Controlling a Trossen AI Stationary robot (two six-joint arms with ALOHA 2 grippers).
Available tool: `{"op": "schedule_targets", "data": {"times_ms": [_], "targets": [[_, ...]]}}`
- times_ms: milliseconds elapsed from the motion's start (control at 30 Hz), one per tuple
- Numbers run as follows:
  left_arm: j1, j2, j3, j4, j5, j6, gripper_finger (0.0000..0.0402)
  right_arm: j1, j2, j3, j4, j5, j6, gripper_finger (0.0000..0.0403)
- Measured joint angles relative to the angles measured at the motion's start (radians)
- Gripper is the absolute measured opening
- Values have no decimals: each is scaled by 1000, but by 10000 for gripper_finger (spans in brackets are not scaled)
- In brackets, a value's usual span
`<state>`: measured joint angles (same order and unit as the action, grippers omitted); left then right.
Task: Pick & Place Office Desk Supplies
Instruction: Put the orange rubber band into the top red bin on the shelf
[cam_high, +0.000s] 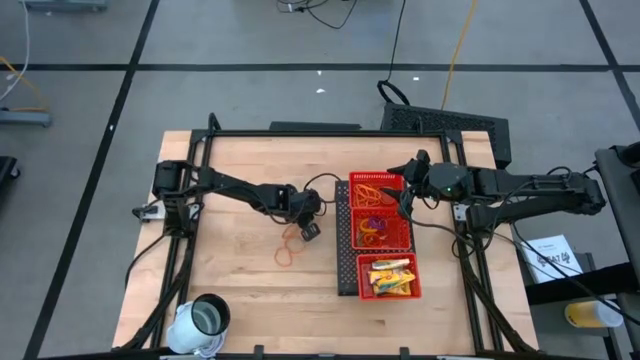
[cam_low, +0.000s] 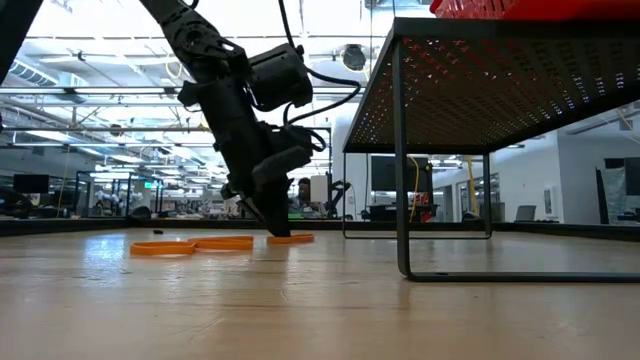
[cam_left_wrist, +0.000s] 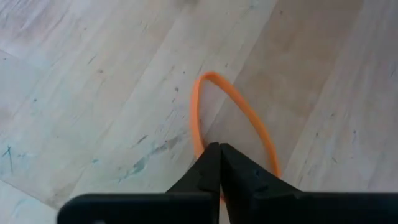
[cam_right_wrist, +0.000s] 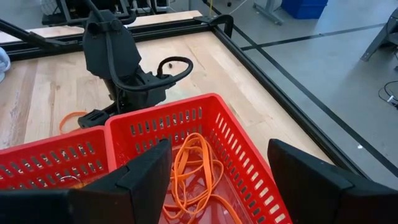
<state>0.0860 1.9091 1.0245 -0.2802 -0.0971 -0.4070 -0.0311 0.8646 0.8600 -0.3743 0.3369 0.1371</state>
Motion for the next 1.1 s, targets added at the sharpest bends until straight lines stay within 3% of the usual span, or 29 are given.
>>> {"op": "schedule_targets", "data": {"times_ms": [267, 533, 700, 833, 1100], "targets": [[0, -52, -5, -6, -9, -6, 3, 0, 0, 0, -1, 1, 0, 254], [-3, -210, -6, -43, -91, 31, 2, 0, 0, 0, -1, 1, 7, 254], [-11, -268, -3, -29, -25, 27, 4, 0, 0, 0, 0, 1, 7, 254], [-13, -233, -4, -41, 8, -35, 35, 0, 0, 0, 4, 1, 5, 254], [10, -84, -4, -40, -23, -123, 137, 0, 0, 0, 3, 1, 5, 254]]}}
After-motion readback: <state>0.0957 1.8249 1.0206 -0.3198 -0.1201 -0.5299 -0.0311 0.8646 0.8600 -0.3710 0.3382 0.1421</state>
